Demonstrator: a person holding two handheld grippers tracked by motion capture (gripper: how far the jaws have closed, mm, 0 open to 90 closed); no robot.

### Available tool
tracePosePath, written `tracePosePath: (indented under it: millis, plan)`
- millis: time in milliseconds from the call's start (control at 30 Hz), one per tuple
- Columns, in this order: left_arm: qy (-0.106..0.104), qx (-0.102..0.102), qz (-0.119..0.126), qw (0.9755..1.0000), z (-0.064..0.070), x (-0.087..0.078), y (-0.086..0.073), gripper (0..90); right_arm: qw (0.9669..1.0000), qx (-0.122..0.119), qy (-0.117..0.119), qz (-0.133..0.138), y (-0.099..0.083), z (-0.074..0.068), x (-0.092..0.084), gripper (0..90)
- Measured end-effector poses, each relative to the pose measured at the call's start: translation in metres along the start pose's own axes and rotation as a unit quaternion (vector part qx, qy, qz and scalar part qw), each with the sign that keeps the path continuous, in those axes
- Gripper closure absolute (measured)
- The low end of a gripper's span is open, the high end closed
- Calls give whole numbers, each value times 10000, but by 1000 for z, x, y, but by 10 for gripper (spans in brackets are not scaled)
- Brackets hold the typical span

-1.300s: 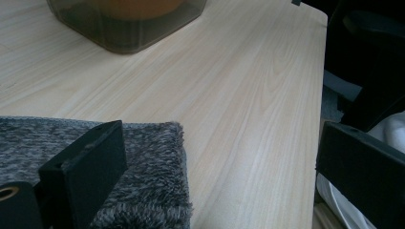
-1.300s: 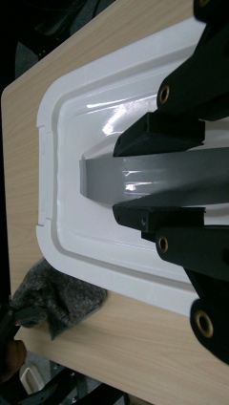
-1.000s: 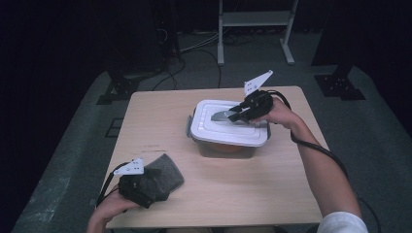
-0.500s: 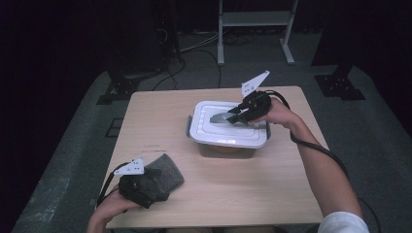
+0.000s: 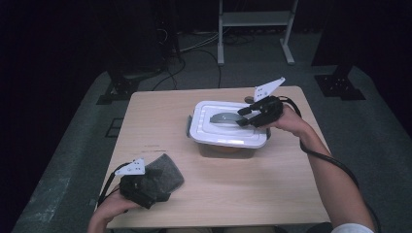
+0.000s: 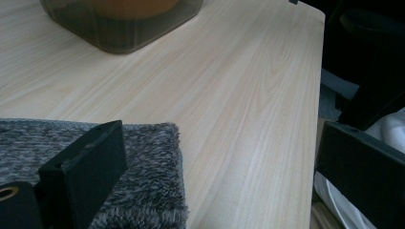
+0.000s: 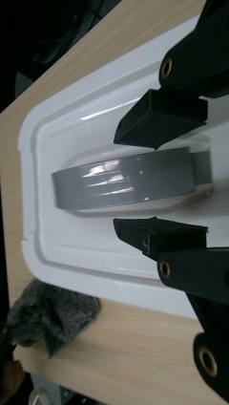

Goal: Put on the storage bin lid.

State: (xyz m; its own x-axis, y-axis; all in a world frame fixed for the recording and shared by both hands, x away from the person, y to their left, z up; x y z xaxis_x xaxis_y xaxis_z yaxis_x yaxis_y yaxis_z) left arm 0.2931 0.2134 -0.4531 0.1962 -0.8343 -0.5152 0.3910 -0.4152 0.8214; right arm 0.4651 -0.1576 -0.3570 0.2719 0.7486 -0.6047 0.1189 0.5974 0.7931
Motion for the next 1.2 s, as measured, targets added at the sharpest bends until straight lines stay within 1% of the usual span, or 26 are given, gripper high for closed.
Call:
tracePosePath:
  millis: [33,100,133,167,233,300,400,467,600,667,733,800,867,967,1000,1033,1100,1200]
  plan:
    - [-3,-2,10,10000,0,1,0,24,10000,-27,-60,-56,-2,0,0,527]
    - [-11,3,5,10000,0,1,0,24,9999,-6,-88,-141,-6,-1,2,573]
    - [-14,2,6,10000,0,1,0,24,9997,-27,-150,-172,-8,0,2,607]
    - [-14,3,6,10000,0,2,0,24,9997,-32,-150,-169,-8,0,2,616]
    - [-12,4,-7,10000,0,1,0,24,9996,-183,-163,-161,-8,-2,2,627]
    - [-11,-12,4,10000,-1,1,0,23,9994,-237,-132,-198,-5,-3,1,644]
    - [-11,-14,3,10000,-1,1,0,24,9993,-322,-81,-158,0,-2,-2,656]
    - [-8,-18,6,10000,0,1,0,23,9993,-303,-24,-208,2,0,-3,656]
    - [-1,-35,27,10000,-1,0,0,24,9986,-354,-22,-389,0,2,0,653]
    - [-1,-36,23,10000,-1,0,0,24,9987,-335,-68,-377,-1,4,0,644]
    - [-7,-23,2,10000,-1,0,-1,23,9990,-210,-92,-377,-2,6,-1,638]
    - [-14,-19,11,10000,0,0,0,23,9990,-232,-118,-362,-3,8,-1,635]
    - [-10,-22,18,10000,0,0,0,24,9992,-161,-110,-352,-3,8,-1,616]
    - [-13,-33,25,10000,0,0,0,24,9995,-196,-117,-235,2,6,0,560]
    - [-17,-23,17,10000,-1,0,0,24,9996,-177,-115,-206,5,5,1,549]
    - [-19,-21,11,10000,-1,0,0,23,9995,-212,-112,-182,8,3,2,538]
    - [-22,-16,6,10000,0,1,0,24,9993,-264,-114,-234,14,1,8,521]
    - [-26,-5,0,10000,0,0,0,23,9989,-344,-131,-276,22,0,16,522]
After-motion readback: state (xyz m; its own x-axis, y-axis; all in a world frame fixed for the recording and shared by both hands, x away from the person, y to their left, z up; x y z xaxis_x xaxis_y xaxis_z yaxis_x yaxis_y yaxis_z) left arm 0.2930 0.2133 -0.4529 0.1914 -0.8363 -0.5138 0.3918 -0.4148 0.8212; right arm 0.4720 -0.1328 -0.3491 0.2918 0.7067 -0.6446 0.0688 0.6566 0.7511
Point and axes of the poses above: each handheld gripper's, and its own axes: x roughly forward along the jaws, y roughly out of its top, z roughly to its right, the point moved 4 cm from there along x, roughly forward along the jaws, and after that the axes turned 3 degrees about -y, right-handed, at the moved point
